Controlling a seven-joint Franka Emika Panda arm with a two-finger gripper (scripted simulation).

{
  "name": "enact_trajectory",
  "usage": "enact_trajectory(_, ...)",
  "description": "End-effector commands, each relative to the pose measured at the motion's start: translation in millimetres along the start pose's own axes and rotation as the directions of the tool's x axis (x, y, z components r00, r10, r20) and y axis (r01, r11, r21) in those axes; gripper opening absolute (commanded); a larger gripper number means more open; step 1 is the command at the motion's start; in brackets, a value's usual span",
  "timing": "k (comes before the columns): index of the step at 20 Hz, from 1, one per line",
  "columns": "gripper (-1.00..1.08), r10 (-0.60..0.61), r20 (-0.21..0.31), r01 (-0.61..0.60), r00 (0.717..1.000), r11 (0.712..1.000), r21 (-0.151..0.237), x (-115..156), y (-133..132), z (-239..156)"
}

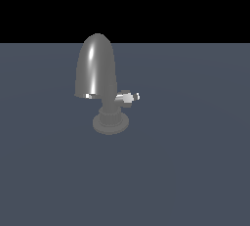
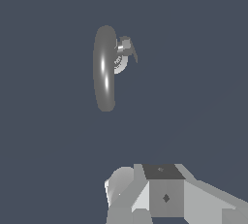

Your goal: Turn on the faucet by rotating a designated handle.

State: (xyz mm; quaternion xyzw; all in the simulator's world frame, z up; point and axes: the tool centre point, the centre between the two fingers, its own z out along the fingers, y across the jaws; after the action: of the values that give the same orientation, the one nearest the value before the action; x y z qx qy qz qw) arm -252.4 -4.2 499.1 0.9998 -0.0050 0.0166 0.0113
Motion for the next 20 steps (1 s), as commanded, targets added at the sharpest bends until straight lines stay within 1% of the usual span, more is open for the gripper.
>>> enact_trajectory(1, -1.0, 0.0, 0.0, 0.0, 1.0, 1.0, 0.0, 0.0, 0.0, 0.0)
enact_trajectory(6, -1.0, 0.009, 0.011, -0.009, 1.0, 1.0, 0.004, 2.8, -0.9, 0.4)
enact_trajectory(11, -1.0, 0.036, 0.043, -0.037, 0.998, 0.999, 0.016, 11.3, -3.5, 1.7)
enact_trajectory(16, -1.0, 0.081, 0.098, -0.085, 0.992, 0.996, 0.034, 25.8, -7.4, 4.4)
enact_trajectory(20, -1.0, 0.129, 0.16, -0.139, 0.979, 0.989, 0.05, 41.8, -11.0, 8.3)
